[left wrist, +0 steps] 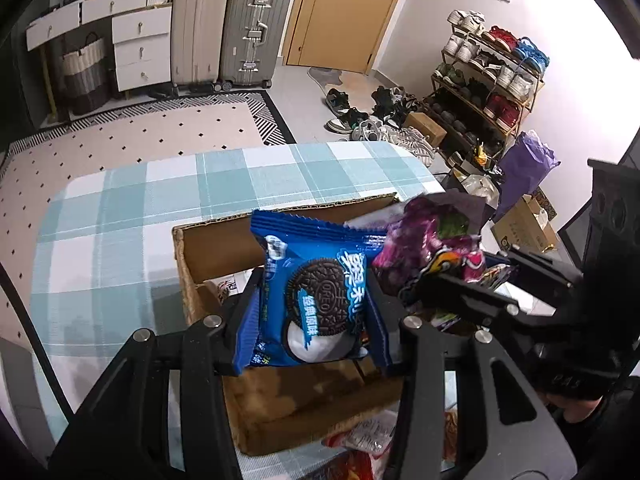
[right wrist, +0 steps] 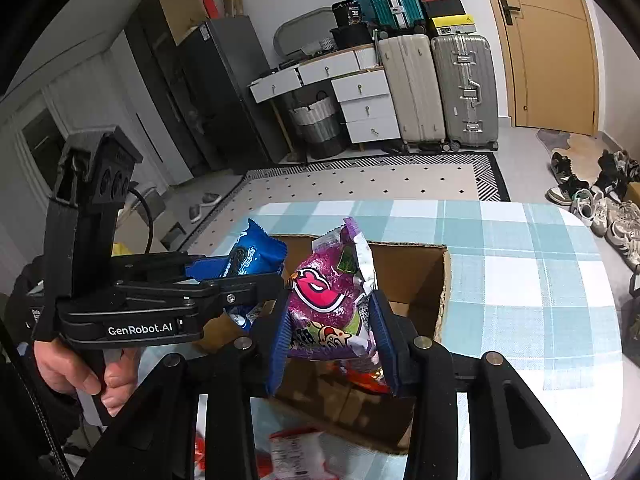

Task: Organize snacks
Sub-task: 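Carry both packets over the cardboard box with both tools, then open both tools to drop the packets into the box and withdraw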

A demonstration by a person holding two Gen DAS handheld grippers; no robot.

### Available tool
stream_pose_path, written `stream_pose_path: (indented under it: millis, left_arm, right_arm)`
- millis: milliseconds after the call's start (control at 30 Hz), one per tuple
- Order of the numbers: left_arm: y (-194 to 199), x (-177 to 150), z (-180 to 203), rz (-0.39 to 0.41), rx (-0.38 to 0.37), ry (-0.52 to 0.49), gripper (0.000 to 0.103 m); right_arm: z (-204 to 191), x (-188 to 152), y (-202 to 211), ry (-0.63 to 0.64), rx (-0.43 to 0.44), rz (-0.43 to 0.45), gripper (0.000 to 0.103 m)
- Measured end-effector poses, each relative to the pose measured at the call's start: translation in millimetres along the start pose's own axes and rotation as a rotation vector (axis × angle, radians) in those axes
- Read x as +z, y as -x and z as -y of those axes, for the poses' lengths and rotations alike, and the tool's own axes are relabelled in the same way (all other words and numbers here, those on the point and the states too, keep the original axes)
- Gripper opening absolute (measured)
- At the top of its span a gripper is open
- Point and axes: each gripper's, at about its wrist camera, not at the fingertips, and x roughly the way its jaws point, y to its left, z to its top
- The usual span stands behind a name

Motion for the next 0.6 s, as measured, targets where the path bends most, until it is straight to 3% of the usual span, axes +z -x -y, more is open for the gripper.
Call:
stream_pose_path:
  millis: [100, 133, 167, 600]
  left_arm:
    - [-11, 0, -3, -0.01, 0.014, 0.011, 0.065]
    - [-12, 1, -4, -0.004, 0.017, 0.012, 0.071]
    - [-12, 0, -5, 0.005, 0.015, 0.013, 0.071]
    - [27, -16, 11, 0.046, 0.09, -0.017, 0.071]
  right_arm:
    - [5, -2, -7, -0.005, -0.003, 0.005, 0.051]
    - [7, -2, -8, -0.005, -0.011, 0.014, 0.059]
    - [11, -2, -7, -0.01, -0.017, 0.024, 0.063]
    - [14, -6, 29, -0.02, -0.03, 0.089, 0.064]
